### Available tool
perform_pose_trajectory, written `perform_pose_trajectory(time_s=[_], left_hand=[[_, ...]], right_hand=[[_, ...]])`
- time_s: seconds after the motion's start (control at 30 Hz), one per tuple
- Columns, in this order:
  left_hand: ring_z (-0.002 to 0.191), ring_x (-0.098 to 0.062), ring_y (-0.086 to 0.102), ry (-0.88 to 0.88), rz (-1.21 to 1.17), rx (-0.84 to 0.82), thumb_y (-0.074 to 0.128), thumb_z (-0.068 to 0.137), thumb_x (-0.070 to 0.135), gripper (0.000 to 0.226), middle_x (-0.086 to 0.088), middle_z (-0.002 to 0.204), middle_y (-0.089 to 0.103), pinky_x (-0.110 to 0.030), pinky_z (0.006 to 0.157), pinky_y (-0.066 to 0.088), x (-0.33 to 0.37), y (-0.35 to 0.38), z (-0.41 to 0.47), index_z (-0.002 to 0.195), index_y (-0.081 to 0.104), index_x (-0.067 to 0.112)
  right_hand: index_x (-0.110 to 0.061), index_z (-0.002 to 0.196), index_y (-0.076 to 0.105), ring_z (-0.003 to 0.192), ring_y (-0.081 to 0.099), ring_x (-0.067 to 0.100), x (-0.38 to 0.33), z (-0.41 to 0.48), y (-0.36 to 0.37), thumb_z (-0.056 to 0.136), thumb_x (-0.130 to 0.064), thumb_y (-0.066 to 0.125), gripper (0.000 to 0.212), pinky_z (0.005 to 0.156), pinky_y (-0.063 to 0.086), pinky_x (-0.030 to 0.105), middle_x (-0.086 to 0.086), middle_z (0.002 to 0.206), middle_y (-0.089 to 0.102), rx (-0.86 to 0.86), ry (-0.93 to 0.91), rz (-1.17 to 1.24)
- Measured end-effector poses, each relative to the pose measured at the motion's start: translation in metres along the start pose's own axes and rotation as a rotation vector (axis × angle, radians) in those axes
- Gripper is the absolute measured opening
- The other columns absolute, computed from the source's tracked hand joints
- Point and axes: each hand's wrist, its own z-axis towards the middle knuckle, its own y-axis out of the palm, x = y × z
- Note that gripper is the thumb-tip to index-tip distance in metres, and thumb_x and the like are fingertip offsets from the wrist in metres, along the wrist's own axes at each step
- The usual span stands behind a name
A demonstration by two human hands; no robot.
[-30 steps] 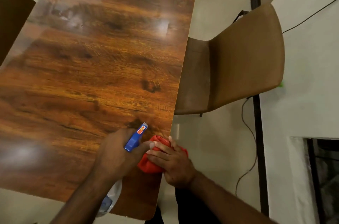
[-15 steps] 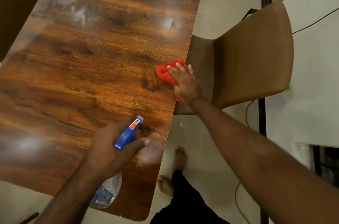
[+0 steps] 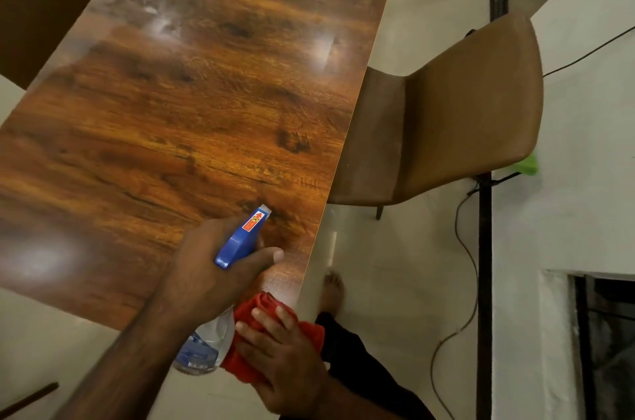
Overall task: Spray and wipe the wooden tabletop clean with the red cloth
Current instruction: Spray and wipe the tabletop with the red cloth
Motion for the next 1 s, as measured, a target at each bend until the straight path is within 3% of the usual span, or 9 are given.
perform_pose_trajectory(time_s=[0.17,0.23,0.37,0.47,0.53,0.63,0.8,0.9,1.0], left_hand=[[0.046,-0.010,0.052,-0.067,0.022,0.031,0.081,0.075,0.047,0.037,0.005,0.052,0.056,-0.025,0.050,0.042,-0.009,0.010,-0.026,0.063,0.057,0.022],[0.047,-0.009,0.053,-0.079,0.011,0.024,0.081,0.076,0.042,0.033,0.004,0.052,0.058,-0.022,0.049,0.042,-0.012,0.013,-0.034,0.063,0.059,0.022],[0.046,-0.007,0.053,-0.102,0.014,0.021,0.082,0.076,0.044,0.036,0.003,0.053,0.059,-0.024,0.050,0.043,-0.013,0.016,-0.042,0.063,0.058,0.020],[0.048,-0.011,0.053,-0.093,0.014,0.023,0.081,0.076,0.050,0.041,0.000,0.053,0.058,-0.030,0.051,0.044,-0.013,0.018,-0.042,0.064,0.058,0.018],[0.048,-0.009,0.051,-0.071,0.014,0.033,0.081,0.075,0.050,0.041,0.003,0.053,0.056,-0.029,0.051,0.042,-0.010,0.020,-0.041,0.063,0.057,0.019],[0.048,-0.009,0.052,-0.071,0.010,0.041,0.080,0.077,0.047,0.038,0.008,0.054,0.057,-0.028,0.052,0.043,-0.002,0.023,-0.033,0.063,0.057,0.020],[0.053,-0.009,0.056,-0.072,0.023,0.028,0.081,0.078,0.039,0.031,0.013,0.060,0.061,-0.025,0.054,0.042,0.009,0.026,-0.003,0.065,0.057,0.025],[0.051,-0.009,0.055,-0.086,-0.004,0.040,0.081,0.078,0.034,0.028,0.010,0.057,0.060,-0.024,0.052,0.043,0.017,0.024,0.019,0.065,0.059,0.022],[0.047,-0.010,0.053,-0.084,-0.018,0.033,0.081,0.080,0.036,0.031,0.008,0.052,0.056,-0.024,0.051,0.043,0.021,0.019,0.052,0.063,0.059,0.022]], right_hand=[[-0.024,0.156,0.044,0.160,0.020,0.024,0.056,0.015,-0.024,0.097,-0.020,0.066,0.063,0.129,0.014,0.057,-0.002,0.167,0.038,-0.105,-0.281,-0.052],[-0.022,0.153,0.048,0.158,0.026,0.024,0.087,0.028,-0.042,0.091,-0.014,0.071,0.066,0.127,0.019,0.060,0.000,0.164,0.043,-0.045,-0.266,-0.079],[-0.018,0.155,0.048,0.158,0.029,0.025,0.153,0.077,-0.087,0.089,-0.015,0.051,0.067,0.124,0.022,0.065,0.001,0.163,0.046,0.161,0.083,-0.049],[-0.018,0.160,0.042,0.158,0.026,0.028,0.181,0.117,-0.108,0.096,-0.012,0.054,0.065,0.123,0.026,0.065,0.004,0.164,0.044,0.396,0.448,0.047],[-0.021,0.164,0.031,0.159,0.023,0.027,0.167,0.130,-0.100,0.104,-0.018,0.057,0.065,0.123,0.034,0.057,0.004,0.168,0.035,0.558,0.698,0.175],[-0.022,0.168,0.014,0.158,0.025,0.021,0.105,0.127,-0.076,0.111,-0.041,0.041,0.066,0.122,0.034,0.037,0.000,0.173,0.023,0.635,0.943,0.320],[-0.019,0.168,0.012,0.155,0.033,0.020,0.082,0.114,-0.064,0.110,-0.049,0.035,0.069,0.114,0.023,0.023,0.002,0.173,0.024,0.534,0.999,0.261],[-0.018,0.168,0.014,0.154,0.033,0.023,0.127,0.149,-0.092,0.110,-0.048,0.037,0.069,0.109,0.022,0.024,0.003,0.173,0.022,0.549,1.037,0.284],[-0.013,0.167,0.017,0.155,0.030,0.029,0.187,0.193,-0.128,0.111,-0.043,0.040,0.068,0.118,0.023,0.030,0.010,0.172,0.024,0.630,0.998,0.305]])
